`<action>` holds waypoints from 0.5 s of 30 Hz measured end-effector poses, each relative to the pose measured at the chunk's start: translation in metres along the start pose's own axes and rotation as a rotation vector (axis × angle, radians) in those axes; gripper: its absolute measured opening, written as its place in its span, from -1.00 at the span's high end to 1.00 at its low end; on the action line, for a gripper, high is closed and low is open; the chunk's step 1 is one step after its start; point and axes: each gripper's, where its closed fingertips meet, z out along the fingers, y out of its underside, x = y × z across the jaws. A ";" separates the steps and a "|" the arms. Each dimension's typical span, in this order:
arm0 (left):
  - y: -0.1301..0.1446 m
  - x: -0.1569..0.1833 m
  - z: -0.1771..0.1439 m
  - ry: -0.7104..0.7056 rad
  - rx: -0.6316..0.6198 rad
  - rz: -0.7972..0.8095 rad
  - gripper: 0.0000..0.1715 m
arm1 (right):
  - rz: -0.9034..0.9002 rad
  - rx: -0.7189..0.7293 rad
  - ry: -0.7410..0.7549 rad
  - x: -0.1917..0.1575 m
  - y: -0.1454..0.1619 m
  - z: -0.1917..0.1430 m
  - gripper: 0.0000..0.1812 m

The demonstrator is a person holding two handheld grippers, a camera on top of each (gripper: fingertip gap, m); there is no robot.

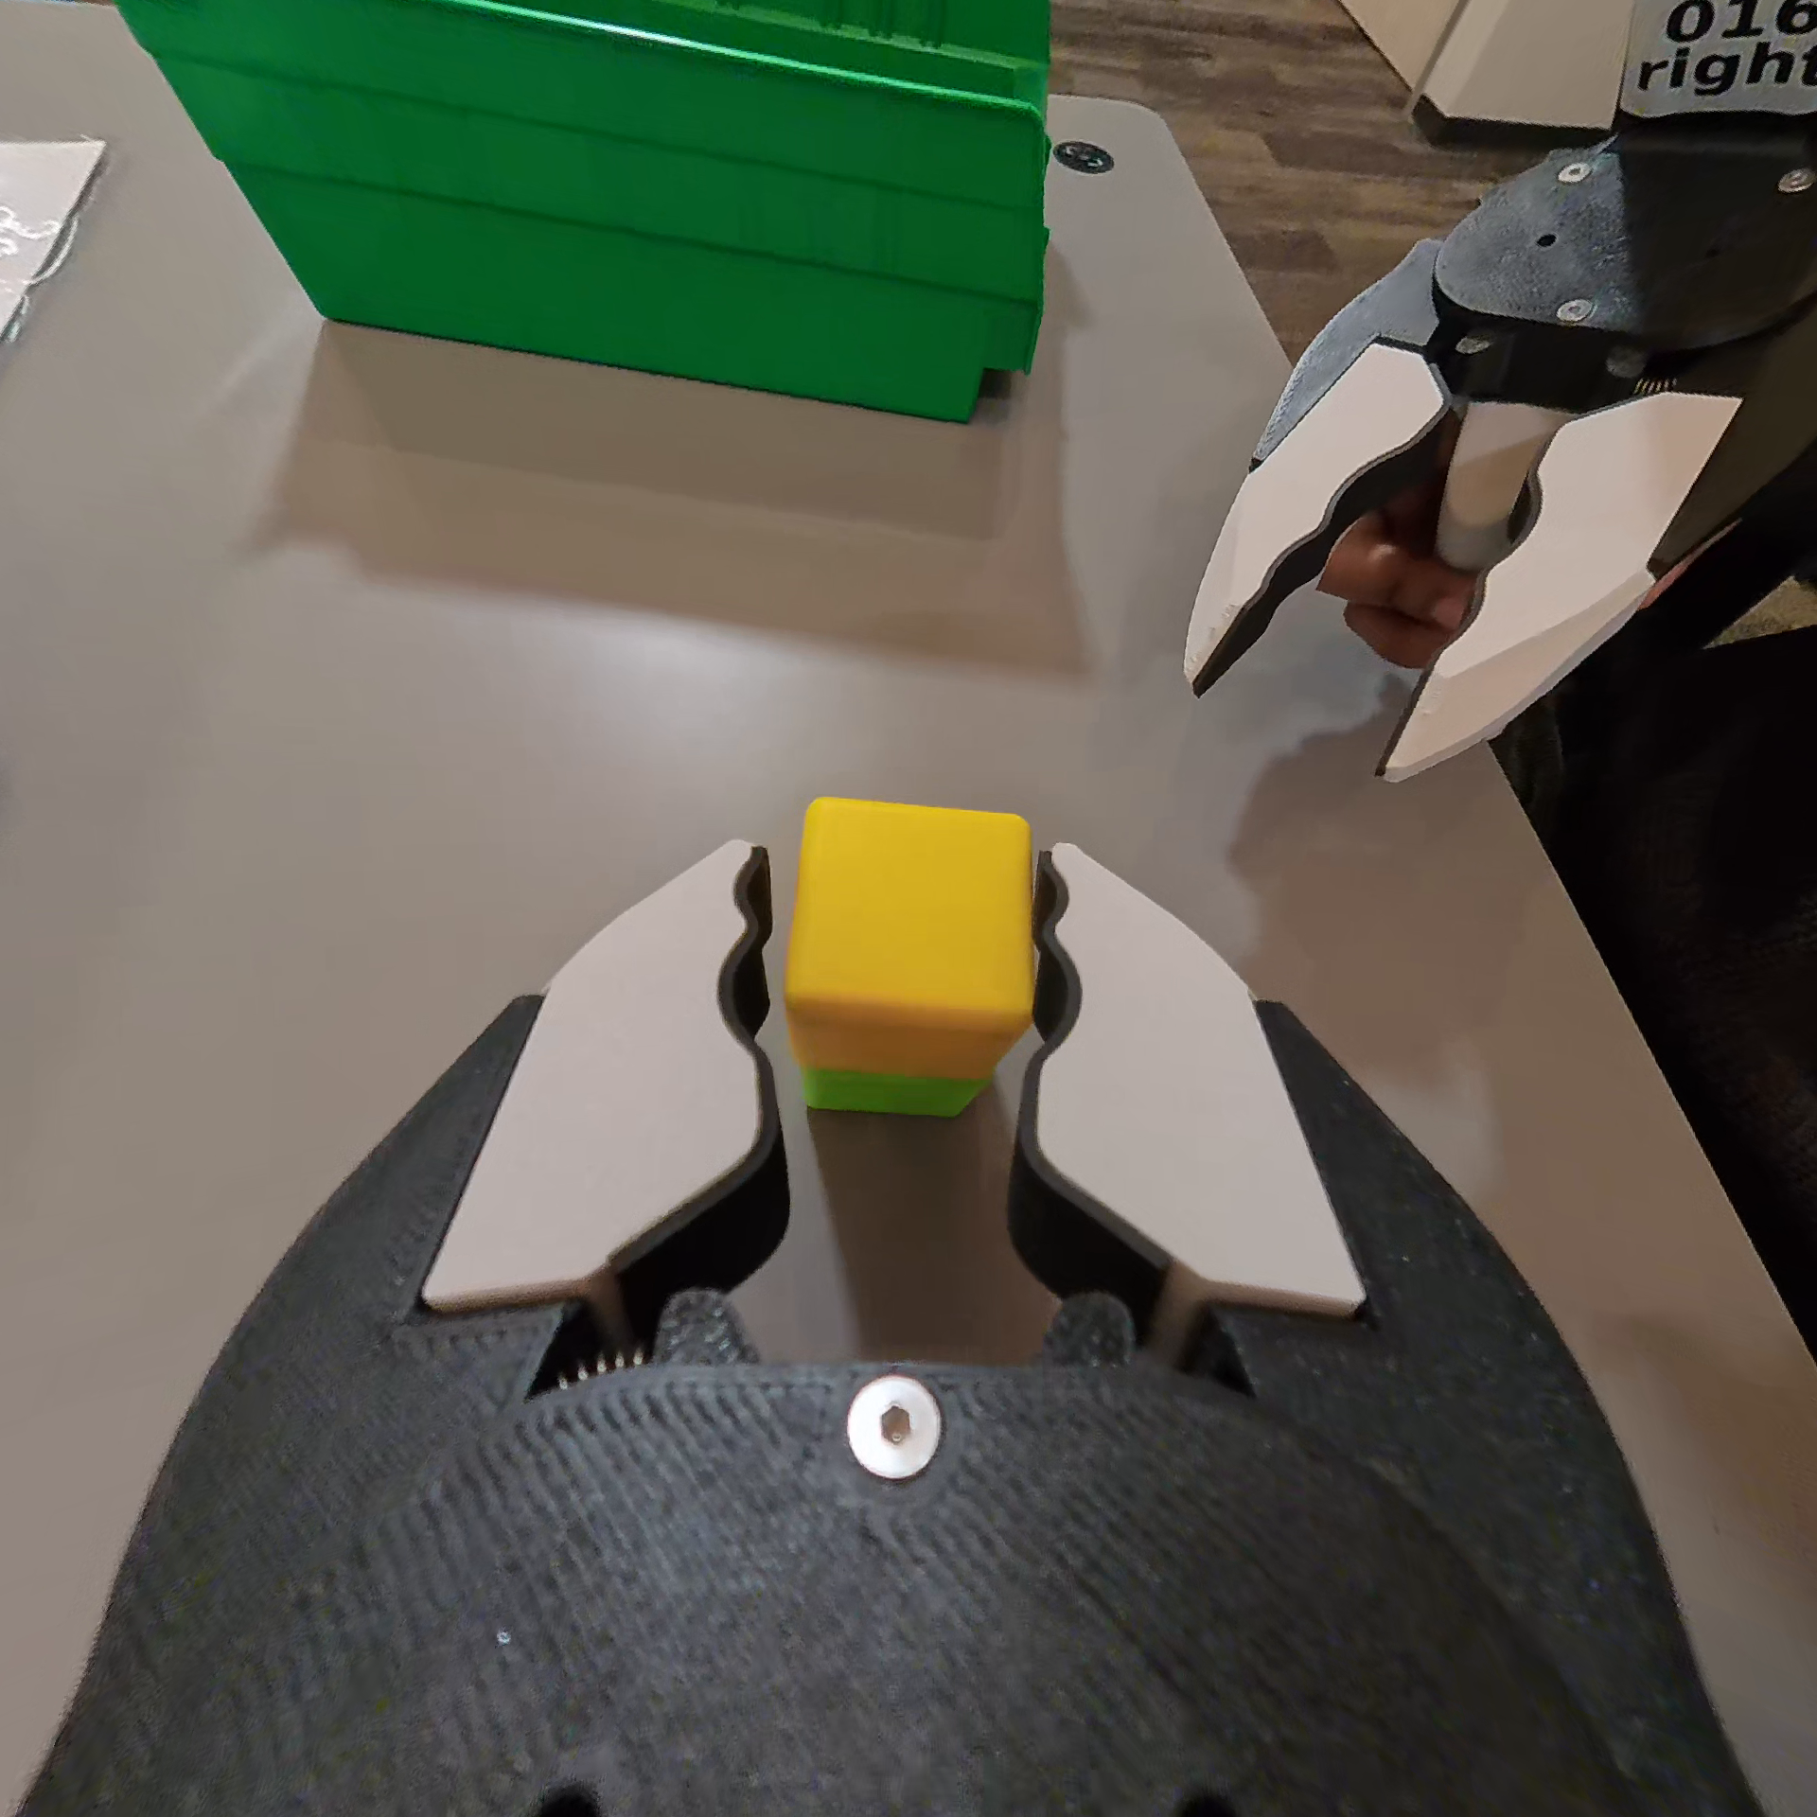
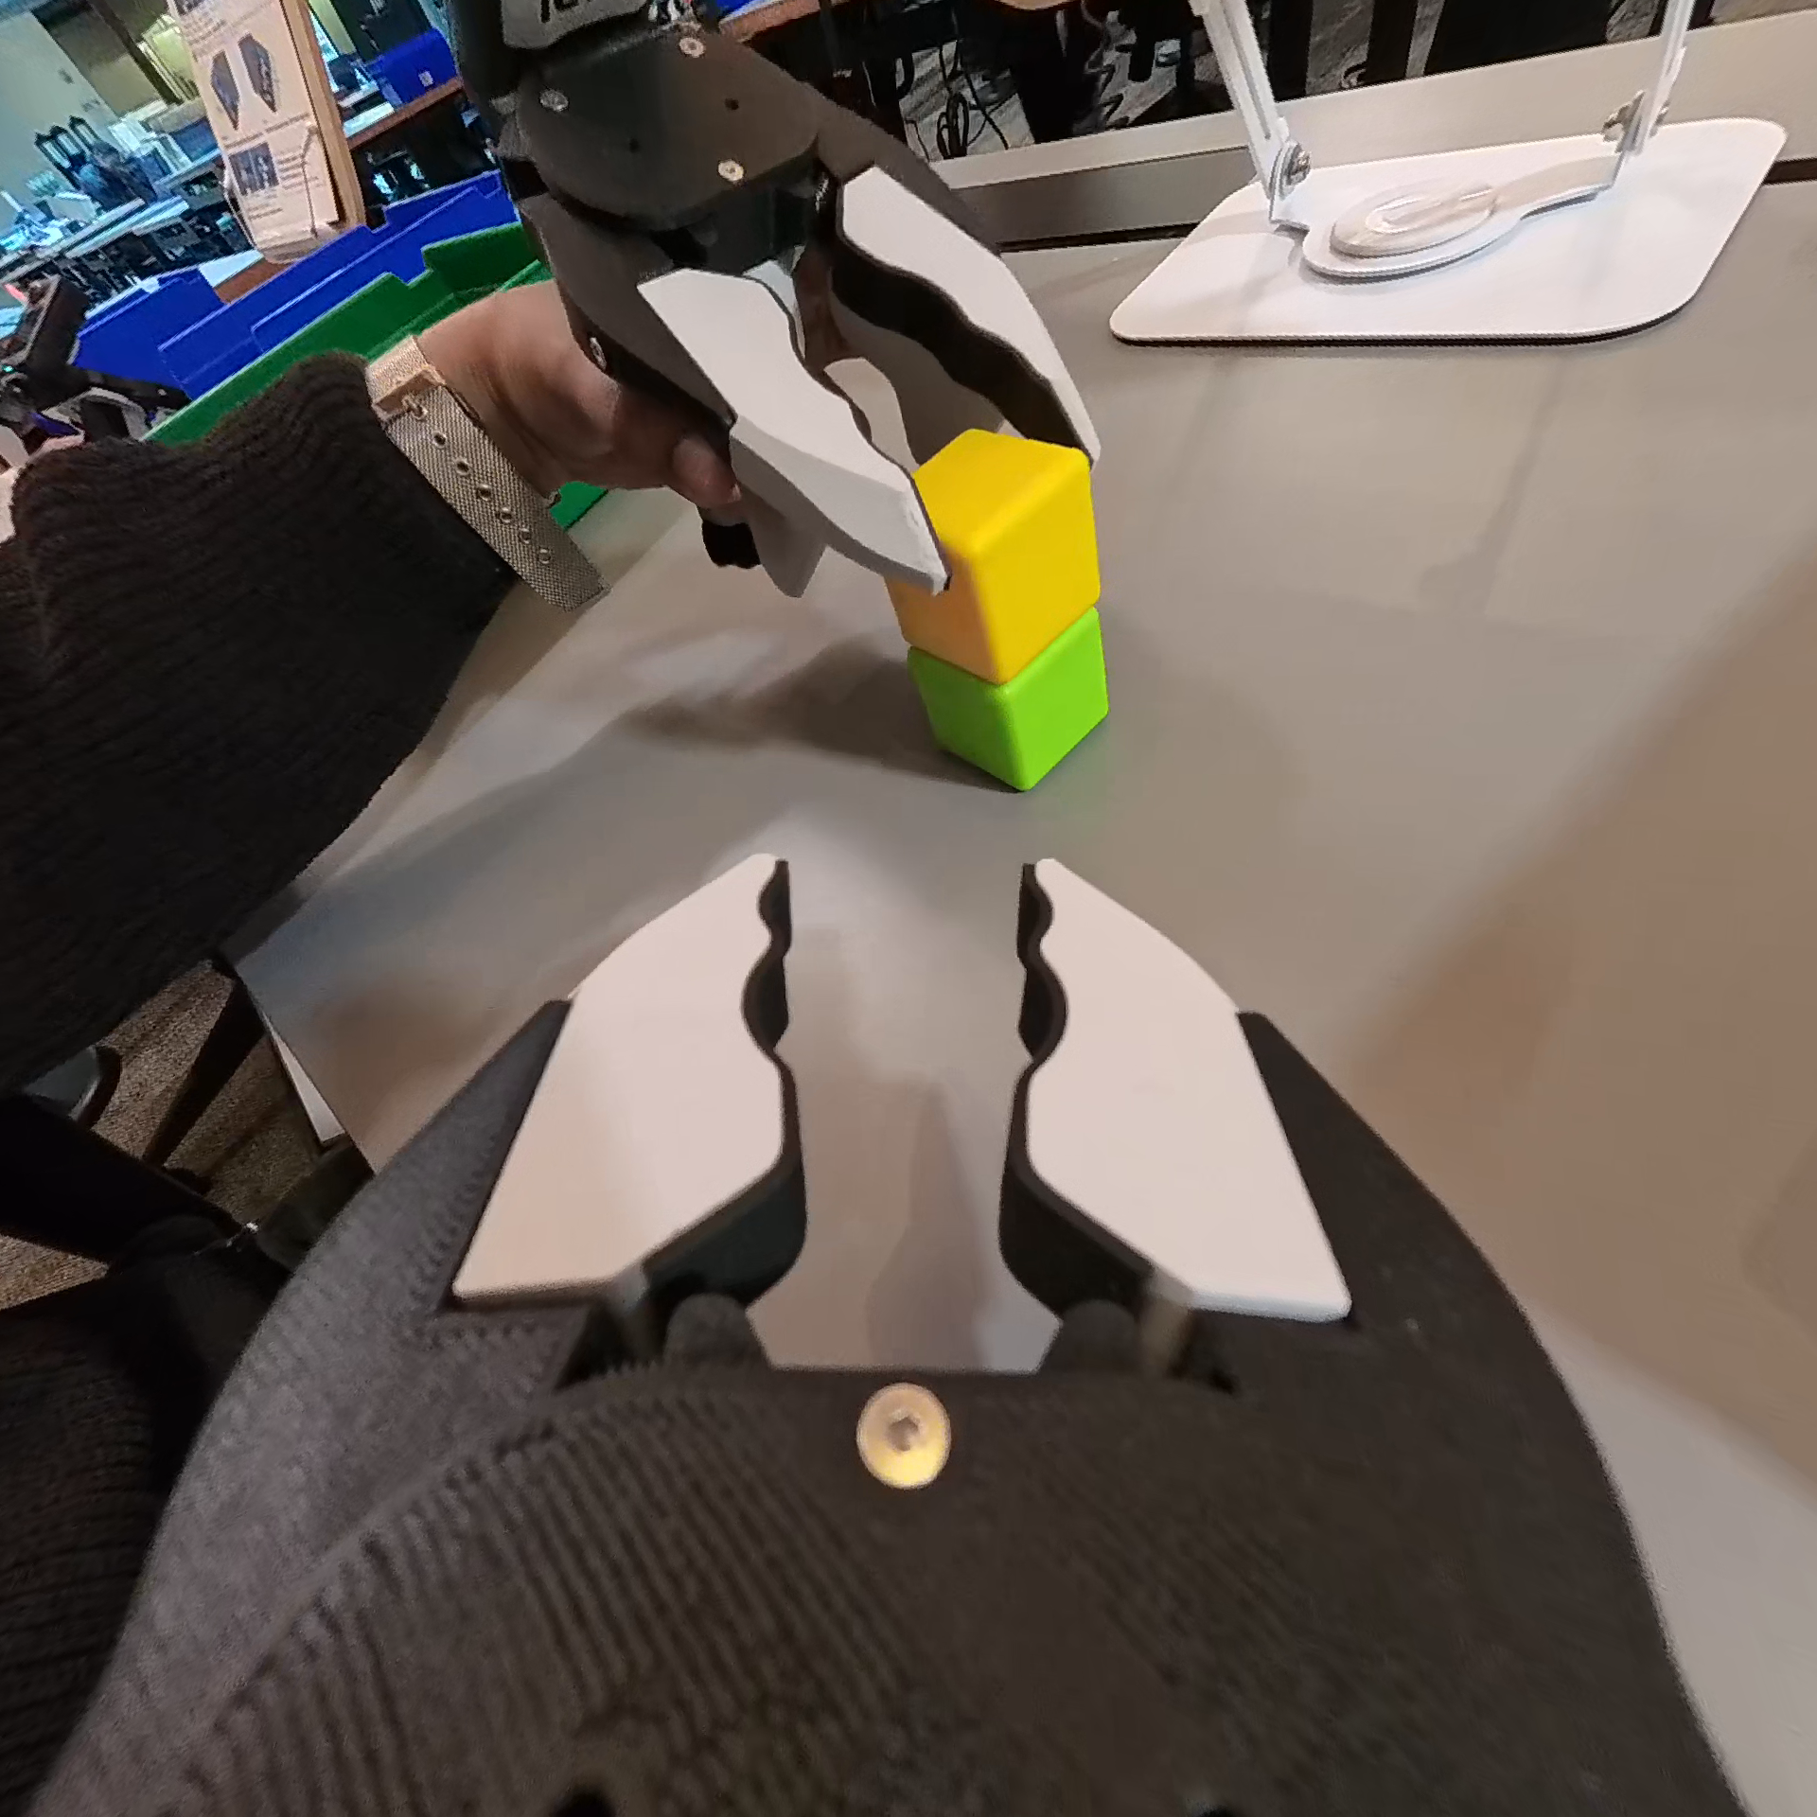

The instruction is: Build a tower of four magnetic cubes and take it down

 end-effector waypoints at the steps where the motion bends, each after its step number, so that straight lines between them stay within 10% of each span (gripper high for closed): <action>1: 0.000 0.000 0.000 -0.001 0.003 -0.003 0.40 | 0.000 0.000 -0.002 -0.001 0.000 0.000 0.50; 9: -0.003 -0.006 -0.010 -0.045 0.027 -0.034 0.33 | 0.010 0.005 -0.010 -0.001 -0.001 0.000 0.49; 15: -0.043 -0.020 -0.076 -0.166 0.255 -0.087 0.24 | 0.011 0.005 -0.011 -0.002 0.000 0.001 0.49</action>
